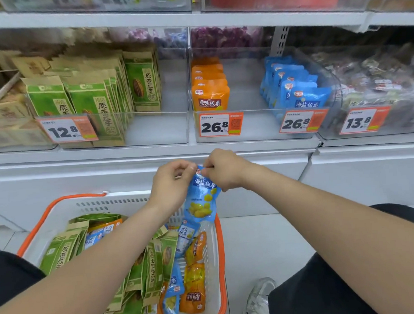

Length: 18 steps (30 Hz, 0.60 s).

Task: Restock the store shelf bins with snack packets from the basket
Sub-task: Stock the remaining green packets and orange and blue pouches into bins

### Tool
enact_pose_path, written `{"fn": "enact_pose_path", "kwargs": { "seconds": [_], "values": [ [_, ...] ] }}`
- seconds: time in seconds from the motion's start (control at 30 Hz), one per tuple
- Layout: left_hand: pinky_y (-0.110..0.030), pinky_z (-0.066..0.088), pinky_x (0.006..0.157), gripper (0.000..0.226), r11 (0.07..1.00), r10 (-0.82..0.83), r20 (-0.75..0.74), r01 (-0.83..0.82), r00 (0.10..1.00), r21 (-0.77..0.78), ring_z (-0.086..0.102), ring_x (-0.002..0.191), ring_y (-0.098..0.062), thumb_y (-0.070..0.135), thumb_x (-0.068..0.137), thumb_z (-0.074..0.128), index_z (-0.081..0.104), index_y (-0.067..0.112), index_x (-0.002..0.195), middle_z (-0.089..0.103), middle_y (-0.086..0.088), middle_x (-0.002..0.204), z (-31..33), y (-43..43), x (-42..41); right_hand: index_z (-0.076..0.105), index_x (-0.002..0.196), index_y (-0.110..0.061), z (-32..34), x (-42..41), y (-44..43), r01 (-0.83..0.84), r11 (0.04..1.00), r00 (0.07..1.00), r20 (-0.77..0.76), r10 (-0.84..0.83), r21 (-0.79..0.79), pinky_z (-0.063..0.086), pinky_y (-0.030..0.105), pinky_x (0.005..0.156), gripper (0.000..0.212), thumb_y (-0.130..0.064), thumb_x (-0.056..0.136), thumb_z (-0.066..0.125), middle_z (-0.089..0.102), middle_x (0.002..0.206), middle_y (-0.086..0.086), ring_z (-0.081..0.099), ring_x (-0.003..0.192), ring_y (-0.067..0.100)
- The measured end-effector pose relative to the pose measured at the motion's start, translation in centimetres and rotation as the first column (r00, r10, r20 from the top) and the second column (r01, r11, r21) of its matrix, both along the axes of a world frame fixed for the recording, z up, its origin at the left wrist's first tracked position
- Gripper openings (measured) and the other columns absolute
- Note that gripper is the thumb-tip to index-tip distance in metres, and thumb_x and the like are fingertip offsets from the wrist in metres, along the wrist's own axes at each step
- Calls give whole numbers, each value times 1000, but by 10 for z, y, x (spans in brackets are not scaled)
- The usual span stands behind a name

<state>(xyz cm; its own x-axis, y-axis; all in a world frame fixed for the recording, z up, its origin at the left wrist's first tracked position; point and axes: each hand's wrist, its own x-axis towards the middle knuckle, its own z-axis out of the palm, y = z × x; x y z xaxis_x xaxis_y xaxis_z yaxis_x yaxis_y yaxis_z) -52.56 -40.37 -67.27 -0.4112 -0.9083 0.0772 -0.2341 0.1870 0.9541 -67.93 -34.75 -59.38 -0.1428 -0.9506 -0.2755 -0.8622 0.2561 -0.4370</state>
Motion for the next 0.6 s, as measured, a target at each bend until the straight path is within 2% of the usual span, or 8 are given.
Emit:
{"fn": "enact_pose_path", "kwargs": {
  "seconds": [0.07, 0.13, 0.23, 0.3, 0.4, 0.47, 0.53, 0.6],
  "values": [
    [-37, 54, 71, 25, 999, 23, -38, -24, 999, -23, 73, 83, -17, 41, 105, 61, 74, 21, 97, 77, 0, 87, 9, 6, -7, 55, 70, -3, 11, 1, 2, 83, 993, 994, 80, -76, -86, 62, 50, 65, 38, -21, 103, 50, 58, 70, 19, 72, 70, 43],
    [-32, 54, 70, 27, 995, -9, 21, 11, 1000, -102, 69, 81, -11, 45, 107, 52, 67, 23, 107, 73, 3, 89, 17, 15, -13, 62, 77, 4, 21, 0, 2, 184, 966, 978, 131, -161, -182, 61, 51, 65, 36, -19, 102, 51, 67, 74, 22, 72, 69, 39],
    [-14, 43, 68, 27, 973, -96, 72, 109, 993, -203, 63, 89, -5, 45, 111, 37, 48, 25, 125, 64, 7, 102, 33, 28, -24, 74, 89, 0, 39, -6, 0, 335, 902, 937, 202, -287, -273, 60, 40, 65, 29, -19, 99, 54, 69, 82, 15, 68, 78, 29],
    [-17, 46, 78, 31, 959, -141, 24, 143, 990, -246, 61, 105, -6, 45, 112, 34, 41, 27, 136, 60, 7, 117, 45, 31, -32, 76, 90, -3, 54, -14, 2, 366, 876, 927, 203, -314, -315, 54, 34, 65, 29, -21, 99, 54, 70, 84, 12, 66, 83, 28],
    [-31, 52, 98, 36, 923, -201, -37, 176, 979, -342, 57, 122, -11, 35, 112, 40, 35, 25, 146, 55, 4, 133, 58, 31, -46, 74, 88, -6, 78, -30, 10, 281, 865, 960, 125, -252, -416, 54, 39, 70, 32, -26, 103, 55, 70, 83, 10, 64, 84, 28],
    [-41, 55, 100, 38, 903, -213, -31, 185, 977, -387, 57, 124, -14, 23, 109, 48, 36, 27, 145, 55, 5, 134, 66, 33, -58, 69, 84, -9, 90, -39, 16, 196, 850, 975, 5, -222, -488, 48, 38, 66, 31, -26, 105, 54, 63, 75, 6, 59, 81, 30],
    [-36, 55, 98, 44, 883, -193, -19, 165, 981, -439, 58, 123, -13, 15, 106, 56, 38, 25, 145, 55, 7, 133, 76, 36, -72, 64, 86, -10, 97, -48, 20, 121, 806, 971, -100, -218, -580, 43, 38, 67, 26, -22, 105, 52, 58, 78, 5, 54, 83, 31],
    [-23, 54, 91, 49, 870, -154, -32, 120, 988, -477, 59, 119, -11, 13, 103, 63, 39, 24, 144, 57, 9, 130, 87, 36, -85, 67, 106, -16, 104, -58, 22, 87, 748, 968, -122, -220, -658, 41, 36, 74, 18, -20, 106, 49, 53, 96, 4, 51, 87, 25]
  ]
}}
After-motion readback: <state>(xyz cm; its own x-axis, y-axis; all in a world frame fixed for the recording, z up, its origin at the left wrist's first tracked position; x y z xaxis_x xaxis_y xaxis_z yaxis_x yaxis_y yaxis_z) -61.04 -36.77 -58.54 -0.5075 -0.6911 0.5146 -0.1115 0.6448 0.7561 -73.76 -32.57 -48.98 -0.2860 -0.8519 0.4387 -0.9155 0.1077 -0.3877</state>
